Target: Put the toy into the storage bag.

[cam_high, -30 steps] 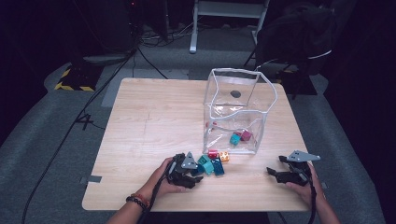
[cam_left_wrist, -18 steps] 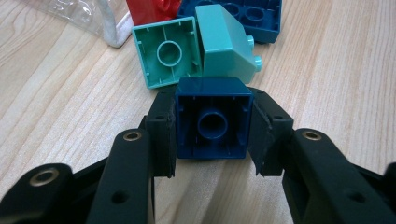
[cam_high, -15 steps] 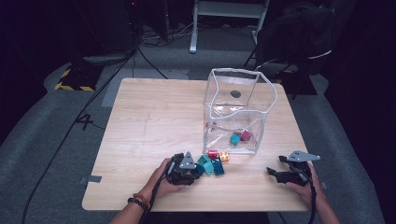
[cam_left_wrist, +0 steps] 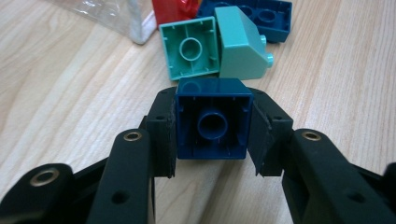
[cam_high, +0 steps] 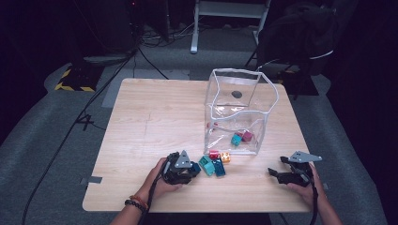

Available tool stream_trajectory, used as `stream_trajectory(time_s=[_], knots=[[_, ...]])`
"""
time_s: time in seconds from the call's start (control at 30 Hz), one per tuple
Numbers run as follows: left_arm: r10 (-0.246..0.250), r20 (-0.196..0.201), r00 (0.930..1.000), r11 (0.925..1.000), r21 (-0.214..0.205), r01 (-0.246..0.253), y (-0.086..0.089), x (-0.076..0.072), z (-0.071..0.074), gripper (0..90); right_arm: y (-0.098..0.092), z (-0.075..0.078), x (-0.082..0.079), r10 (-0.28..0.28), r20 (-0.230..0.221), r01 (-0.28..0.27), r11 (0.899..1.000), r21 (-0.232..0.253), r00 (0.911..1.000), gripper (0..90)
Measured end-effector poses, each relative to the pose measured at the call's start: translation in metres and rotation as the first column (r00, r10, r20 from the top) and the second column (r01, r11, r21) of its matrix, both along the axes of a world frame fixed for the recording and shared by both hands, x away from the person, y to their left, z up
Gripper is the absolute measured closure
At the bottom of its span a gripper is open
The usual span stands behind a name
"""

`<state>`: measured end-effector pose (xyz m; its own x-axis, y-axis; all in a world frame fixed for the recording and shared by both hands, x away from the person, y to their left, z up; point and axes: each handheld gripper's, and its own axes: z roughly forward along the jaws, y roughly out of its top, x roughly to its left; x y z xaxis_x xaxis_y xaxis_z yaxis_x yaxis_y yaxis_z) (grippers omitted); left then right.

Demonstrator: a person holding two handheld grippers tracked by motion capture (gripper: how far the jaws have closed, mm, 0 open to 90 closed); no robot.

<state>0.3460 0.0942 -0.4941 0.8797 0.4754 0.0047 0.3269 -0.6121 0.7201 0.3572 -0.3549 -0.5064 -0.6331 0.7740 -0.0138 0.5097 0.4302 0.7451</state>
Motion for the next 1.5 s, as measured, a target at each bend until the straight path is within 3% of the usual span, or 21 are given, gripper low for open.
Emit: stream_trajectory(time_s=[0.27,0.43,0.6,0.73,0.9,1.17,1.27,1.5], knots=[[0.03,0.022,0.9993,0.9995,-0.011,-0.029,0.01,0.002,0.007,58.9,0.0,0.0,0.0,0.0,0.0,0.0,1.0,0.0,1.0,20.5],[0.049,0.029,0.9983,0.9979,-0.043,-0.048,0.017,0.004,0.013,58.9,0.0,0.0,0.0,0.0,0.0,0.0,1.0,0.0,1.0,20.5],[0.062,0.018,0.9979,0.9965,-0.057,-0.061,0.021,0.01,0.017,58.9,0.0,0.0,0.0,0.0,0.0,0.0,1.0,0.0,1.0,20.4],[0.076,0.033,0.9965,0.9963,-0.042,-0.075,0.025,0.014,0.023,58.9,0.0,0.0,0.0,0.0,0.0,0.0,1.0,0.0,1.0,20.4],[0.113,0.036,0.9929,0.9916,-0.066,-0.111,0.034,0.025,0.032,58.9,0.0,0.0,0.0,0.0,0.0,0.0,1.0,0.0,1.0,20.4],[0.147,0.078,0.9861,0.9856,-0.096,-0.139,0.037,0.048,0.064,58.9,0.0,0.0,0.0,0.0,0.0,0.0,1.0,0.0,1.0,20.4],[0.151,0.102,0.9832,0.9858,-0.09,-0.142,0.035,0.056,0.077,58.9,0.0,0.0,0.0,0.0,0.0,0.0,1.0,0.0,1.0,20.4],[0.159,0.134,0.9781,0.9822,-0.122,-0.143,0.027,0.072,0.106,59.0,0.0,0.0,0.0,0.0,0.0,0.0,1.0,0.0,1.0,20.4]])
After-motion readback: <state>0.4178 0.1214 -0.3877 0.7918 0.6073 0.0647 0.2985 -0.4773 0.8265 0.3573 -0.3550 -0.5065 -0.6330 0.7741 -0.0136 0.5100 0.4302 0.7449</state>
